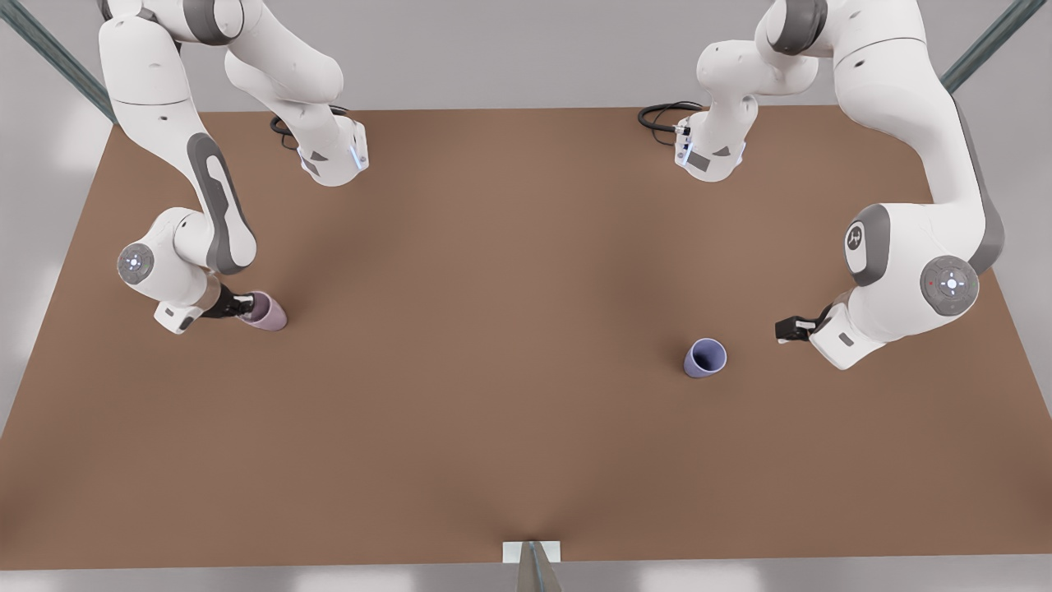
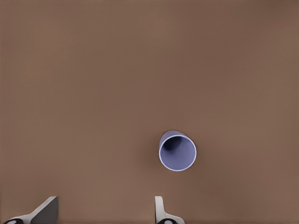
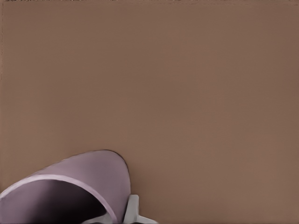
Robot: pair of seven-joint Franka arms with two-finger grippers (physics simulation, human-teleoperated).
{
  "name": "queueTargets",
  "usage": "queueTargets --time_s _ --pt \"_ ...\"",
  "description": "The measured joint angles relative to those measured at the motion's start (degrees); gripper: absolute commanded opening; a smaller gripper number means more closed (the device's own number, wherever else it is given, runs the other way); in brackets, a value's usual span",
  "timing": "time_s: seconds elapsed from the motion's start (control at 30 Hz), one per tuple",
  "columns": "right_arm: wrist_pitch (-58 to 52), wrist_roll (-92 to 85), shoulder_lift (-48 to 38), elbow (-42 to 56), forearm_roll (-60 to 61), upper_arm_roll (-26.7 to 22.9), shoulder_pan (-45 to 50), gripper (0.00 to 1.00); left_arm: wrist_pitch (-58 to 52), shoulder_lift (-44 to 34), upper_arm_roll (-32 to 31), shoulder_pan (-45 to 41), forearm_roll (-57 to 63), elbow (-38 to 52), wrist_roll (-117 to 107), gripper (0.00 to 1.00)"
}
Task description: Stack the cups, with the pink cup at the bottom and the purple cup at the top
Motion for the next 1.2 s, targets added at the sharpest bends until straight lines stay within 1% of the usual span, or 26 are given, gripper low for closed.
queueTargets --time_s 0.07,0.13,0.27,0.3,0.33,0.43,0.5,0.57,0.6,0.63,0.7,0.73,0.8,0.9,1.07,1.1,1.17,1.2 --pt "-0.19 -0.31 -0.61 0.37 0.05 0.0 0.38 0.21 0.05 0.0 0.0 0.0 0.0 0.0 0.01 1.0" --pt "-1.48 -0.46 -3.0 1.32 0.08 0.06 1.52 0.21 0.09 0.0 0.0 -0.04 0.0 0.0 0.02 1.0" --pt "-5.35 0.85 -7.24 3.81 0.27 0.64 8.25 0.21 0.14 0.0 0.0 -0.09 0.0 0.0 0.03 1.0" --pt "-6.61 1.76 -7.69 5.18 1.1 1.48 10.26 0.21 0.16 0.01 0.0 -0.09 0.0 0.0 0.03 1.0" --pt "-7.81 3.02 -7.73 6.78 2.27 4.11 11.03 0.21 0.19 0.11 -0.03 -0.16 0.0 0.0 0.03 1.0" --pt "-10.38 8.8 -4.69 13.99 4.71 15.54 14.02 0.21 0.44 0.84 -0.54 -1.54 -0.04 -0.03 0.02 1.0" --pt "-11.5 13.63 -0.4 20.96 5.71 18.46 20.8 0.21 0.8 1.73 -0.69 -3.71 -0.11 -0.12 -0.02 1.0" --pt "-12.18 19.24 7.08 30.77 6.19 19.17 27.79 0.21 2.16 3.36 -0.85 -5.81 -1.04 -0.31 -0.31 1.0" --pt "-12.42 22.24 10.72 35.4 6.28 19.04 31.58 0.21 3.49 3.64 -0.92 -6.88 -1.52 -1.97 -0.56 1.0" --pt "-12.68 25.4 15.14 41.48 6.27 17.04 36.94 0.21 5.54 3.47 -0.94 -7.8 -2.21 -4.95 -0.84 1.0" --pt "-13.48 31.84 23.89 53.25 6.16 10.57 47.81 0.21 10.18 3.31 -0.97 -9.46 -3.26 -9.94 -1.46 1.0" --pt "-14.02 34.97 27.59 57.57 6.07 7.7 51.92 0.21 12.39 3.38 -0.97 -10.08 -3.6 -11.56 -1.78 1.0" --pt "-14.98 40.85 32.94 61.53 5.66 4.13 56.93 0.21 16.7 3.99 -0.97 -10.99 -4.06 -13.79 -2.39 1.0" --pt "-15.73 48.75 38.46 65.43 5.33 2.48 59.77 0.21 22.59 4.83 -0.97 -11.38 -4.41 -16.39 -3.2 1.0" --pt "-16.25 59.4 39.99 66.21 5.19 1.87 60.45 0.22 28.54 5.83 -0.93 -11.43 -4.61 -18.94 -4.25 1.0" --pt "-16.29 61.22 40.05 66.2 5.16 1.85 60.46 0.26 29.34 6.0 -0.92 -11.43 -4.63 -19.37 -4.42 1.0" --pt "-16.38 64.61 40.03 66.24 5.07 1.82 60.46 0.5 31.22 5.99 -0.9 -11.43 -4.65 -21.39 -4.74 1.0" --pt "-16.42 66.17 39.89 66.16 5.05 1.74 60.45 0.53 32.03 5.99 -0.9 -11.42 -4.66 -22.0 -4.89 1.0"
